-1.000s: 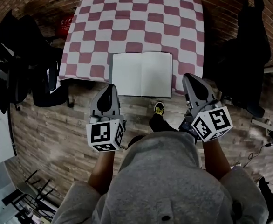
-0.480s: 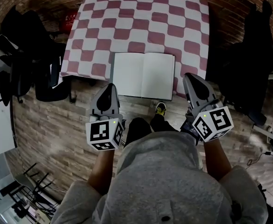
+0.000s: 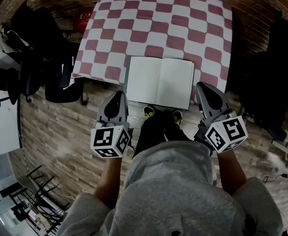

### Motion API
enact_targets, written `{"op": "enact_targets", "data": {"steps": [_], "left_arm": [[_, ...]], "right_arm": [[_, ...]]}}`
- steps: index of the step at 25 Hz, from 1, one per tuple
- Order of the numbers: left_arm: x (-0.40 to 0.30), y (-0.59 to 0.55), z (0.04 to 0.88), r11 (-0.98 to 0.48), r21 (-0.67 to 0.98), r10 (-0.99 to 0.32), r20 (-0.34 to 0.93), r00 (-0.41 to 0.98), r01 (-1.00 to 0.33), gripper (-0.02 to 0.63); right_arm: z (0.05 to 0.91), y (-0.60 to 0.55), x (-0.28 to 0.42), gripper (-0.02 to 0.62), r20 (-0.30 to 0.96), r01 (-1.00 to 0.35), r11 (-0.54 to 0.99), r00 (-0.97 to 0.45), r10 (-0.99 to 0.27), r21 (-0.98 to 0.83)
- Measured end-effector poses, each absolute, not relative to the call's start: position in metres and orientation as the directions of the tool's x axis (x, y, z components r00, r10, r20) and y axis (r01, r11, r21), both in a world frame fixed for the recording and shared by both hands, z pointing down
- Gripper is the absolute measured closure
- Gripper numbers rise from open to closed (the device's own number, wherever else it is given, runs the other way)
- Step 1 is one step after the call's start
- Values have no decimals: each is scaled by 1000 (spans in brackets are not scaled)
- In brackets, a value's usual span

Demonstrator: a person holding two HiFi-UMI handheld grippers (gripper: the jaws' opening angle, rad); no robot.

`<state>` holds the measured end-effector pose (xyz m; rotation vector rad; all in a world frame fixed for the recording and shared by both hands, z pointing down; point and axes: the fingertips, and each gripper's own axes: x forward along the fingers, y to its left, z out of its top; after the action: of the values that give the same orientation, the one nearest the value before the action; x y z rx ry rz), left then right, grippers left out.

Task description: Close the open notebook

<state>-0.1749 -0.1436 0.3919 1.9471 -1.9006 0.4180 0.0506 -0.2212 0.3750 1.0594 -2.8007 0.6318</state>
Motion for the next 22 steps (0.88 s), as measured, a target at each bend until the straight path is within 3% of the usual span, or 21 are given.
{"op": "enact_targets", "data": {"steps": [8, 10, 22], "left_arm": [[-195, -146, 419, 4, 76, -856, 515, 35, -997, 586], [-199, -147, 429, -2, 88, -846, 531, 49, -996, 531], [-214, -144, 493, -45, 161, -765, 629, 138, -986, 419]], "right_arm": [[391, -222, 44, 569, 257, -659, 661, -751, -608, -360], [395, -221, 39, 568, 268, -655, 665, -755, -599, -359], [423, -215, 22, 568, 328, -663, 650, -749, -576, -372]]}}
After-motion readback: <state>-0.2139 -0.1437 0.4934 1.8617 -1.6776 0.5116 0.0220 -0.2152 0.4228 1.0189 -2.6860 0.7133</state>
